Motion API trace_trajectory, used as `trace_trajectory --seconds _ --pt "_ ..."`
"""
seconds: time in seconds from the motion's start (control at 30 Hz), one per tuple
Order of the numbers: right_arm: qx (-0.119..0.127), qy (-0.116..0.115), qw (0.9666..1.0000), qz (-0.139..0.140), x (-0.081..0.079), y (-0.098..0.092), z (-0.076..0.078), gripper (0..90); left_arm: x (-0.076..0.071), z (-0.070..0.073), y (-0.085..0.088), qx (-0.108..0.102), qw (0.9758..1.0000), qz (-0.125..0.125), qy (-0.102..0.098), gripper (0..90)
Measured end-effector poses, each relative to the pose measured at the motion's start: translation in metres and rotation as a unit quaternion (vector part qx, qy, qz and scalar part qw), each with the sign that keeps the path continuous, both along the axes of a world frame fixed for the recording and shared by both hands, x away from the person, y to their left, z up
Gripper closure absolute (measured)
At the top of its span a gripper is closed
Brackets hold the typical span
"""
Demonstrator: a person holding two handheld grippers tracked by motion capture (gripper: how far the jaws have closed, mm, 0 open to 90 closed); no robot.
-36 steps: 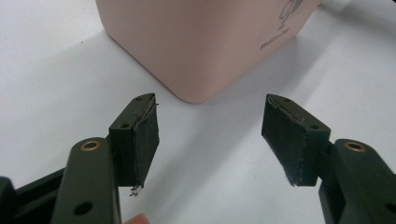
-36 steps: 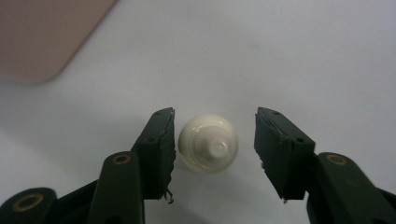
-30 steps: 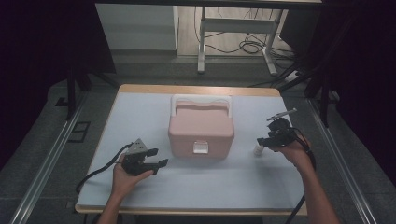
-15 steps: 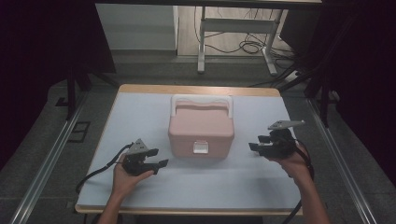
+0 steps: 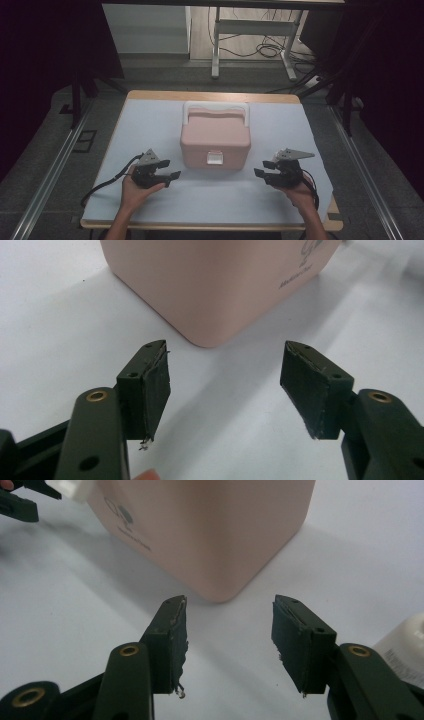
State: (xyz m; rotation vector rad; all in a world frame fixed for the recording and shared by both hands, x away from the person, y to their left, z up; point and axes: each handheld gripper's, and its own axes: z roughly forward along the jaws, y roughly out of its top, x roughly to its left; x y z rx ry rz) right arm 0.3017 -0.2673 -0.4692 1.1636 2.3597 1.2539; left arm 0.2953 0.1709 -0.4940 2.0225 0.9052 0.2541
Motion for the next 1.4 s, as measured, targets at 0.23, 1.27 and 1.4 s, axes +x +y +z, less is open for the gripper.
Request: trace_trajectory --seconds 0.23,1.27,1.4 --pt "0.003 -0.009 0.9999 -0.003 -0.002 -0.003 -0.011 48.8 0.001 -0.001 -0.001 0.002 1.0000 0.000 0.001 36.5" --pt "0.000 -0.025 0.9996 0.015 -0.008 -0.001 -0.013 46.4 0.053 0.096 0.031 0.043 0.9933 -0.098 -0.041 38.2" --pt "-0.001 -0.024 0.9996 0.014 -0.008 -0.002 -0.014 46.4 0.066 0.116 0.028 0.051 0.9902 -0.121 -0.049 38.3"
